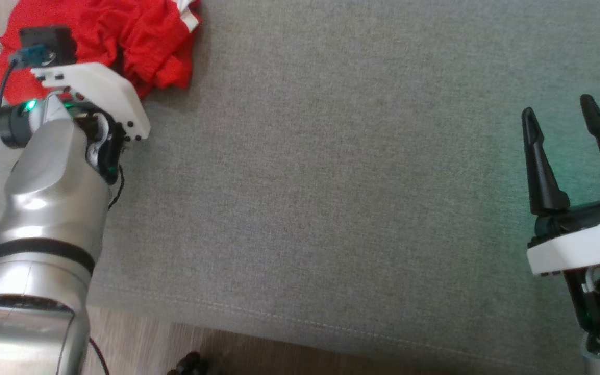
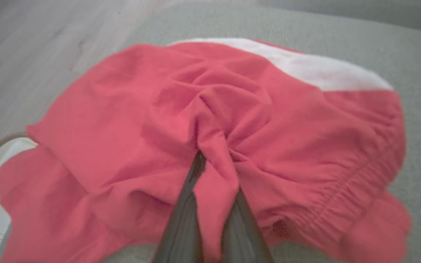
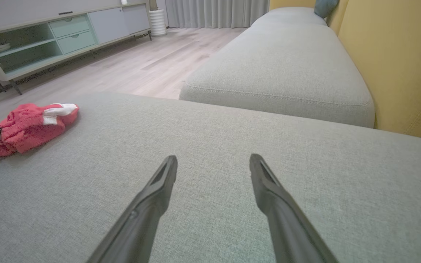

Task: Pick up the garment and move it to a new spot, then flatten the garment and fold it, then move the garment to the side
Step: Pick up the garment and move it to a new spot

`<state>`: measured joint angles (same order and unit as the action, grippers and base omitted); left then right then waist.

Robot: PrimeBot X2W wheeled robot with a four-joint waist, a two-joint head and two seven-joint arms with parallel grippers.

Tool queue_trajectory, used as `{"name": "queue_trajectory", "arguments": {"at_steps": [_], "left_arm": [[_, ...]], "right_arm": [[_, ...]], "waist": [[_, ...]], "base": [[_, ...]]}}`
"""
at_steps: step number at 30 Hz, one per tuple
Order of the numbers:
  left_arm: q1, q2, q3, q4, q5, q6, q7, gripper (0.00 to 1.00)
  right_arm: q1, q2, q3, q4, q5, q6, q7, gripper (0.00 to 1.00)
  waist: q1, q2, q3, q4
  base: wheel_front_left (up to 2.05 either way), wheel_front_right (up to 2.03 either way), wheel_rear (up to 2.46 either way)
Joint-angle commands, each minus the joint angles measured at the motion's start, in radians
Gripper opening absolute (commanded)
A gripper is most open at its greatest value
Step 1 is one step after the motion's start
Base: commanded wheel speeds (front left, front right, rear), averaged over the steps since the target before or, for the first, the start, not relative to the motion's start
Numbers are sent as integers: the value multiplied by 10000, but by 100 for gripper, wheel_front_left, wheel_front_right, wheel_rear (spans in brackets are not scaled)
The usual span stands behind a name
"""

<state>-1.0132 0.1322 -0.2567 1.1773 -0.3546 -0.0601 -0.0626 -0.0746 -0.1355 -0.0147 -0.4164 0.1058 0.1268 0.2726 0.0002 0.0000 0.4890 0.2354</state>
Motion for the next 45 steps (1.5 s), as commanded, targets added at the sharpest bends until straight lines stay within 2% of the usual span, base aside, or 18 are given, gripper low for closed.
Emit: {"name": "queue_trajectory", "arguments": {"at_steps": [1, 5, 10, 17, 19, 20, 23, 28, 32, 38, 41, 45], "left_arm": [[-128, 678, 143, -76, 68, 99, -589, 0], [-10, 929, 242, -241, 12, 61, -1583, 0], [582, 1385, 348, -1507, 156, 242, -1968, 0], [2868, 1651, 614, -5614, 456, 858, -1988, 0], [3270, 1665, 580, -6148, 498, 950, -1988, 0], [4037, 1662, 507, -7268, 516, 1119, -1863, 0], [5186, 1628, 410, -9008, 489, 1443, -1390, 0], [6671, 1290, -288, -11104, 448, 1617, -445, 0], [7003, 911, -948, -11551, 422, 1525, 17, 0], [6571, 346, -1698, -11133, 563, 1343, 124, 0], [6348, 291, -1865, -10559, 708, 1350, 181, 0], [6263, 359, -2047, -9764, 835, 1306, 276, 0]], "right_arm": [[-179, 54, 207, -285, 47, 39, -136, 100], [-148, 174, 308, -2, 137, 39, -344, 100], [-67, 311, 531, 432, 246, 39, -682, 100], [68, 534, 777, 1044, 450, 39, -1163, 100], [111, 570, 802, 1144, 488, 39, -1235, 100], [232, 638, 827, 1287, 563, 39, -1345, 100], [402, 720, 848, 1452, 663, 39, -1496, 100], [631, 809, 822, 1615, 874, 39, -1673, 100], [617, 836, 886, 1665, 951, 39, -1777, 100], [528, 848, 919, 1815, 1208, 39, -1980, 100], [533, 850, 933, 1879, 1379, 39, -2086, 100], [547, 851, 923, 1959, 1518, 39, -2233, 100]], "waist": [[-2, 0, -227, -41], [-2, 0, -809, -164], [-2, 0, -1660, -299], [-2, 0, -2631, -610], [-2, 0, -2784, -689], [-2, 0, -2986, -883], [-2, 0, -3193, -1322], [-2, 0, -3248, -2282], [-2, 0, -3037, -3259], [-2, 0, -2631, -4604], [-2, 0, -2399, -4994], [-2, 0, -2208, -5181]], "base": [[0, 0, 0], [0, 0, 0], [0, 0, 0], [0, 0, 0], [0, 0, 0], [0, 0, 0], [0, 0, 0], [0, 0, 0], [0, 0, 0], [0, 0, 0], [0, 0, 0], [0, 0, 0]]}}
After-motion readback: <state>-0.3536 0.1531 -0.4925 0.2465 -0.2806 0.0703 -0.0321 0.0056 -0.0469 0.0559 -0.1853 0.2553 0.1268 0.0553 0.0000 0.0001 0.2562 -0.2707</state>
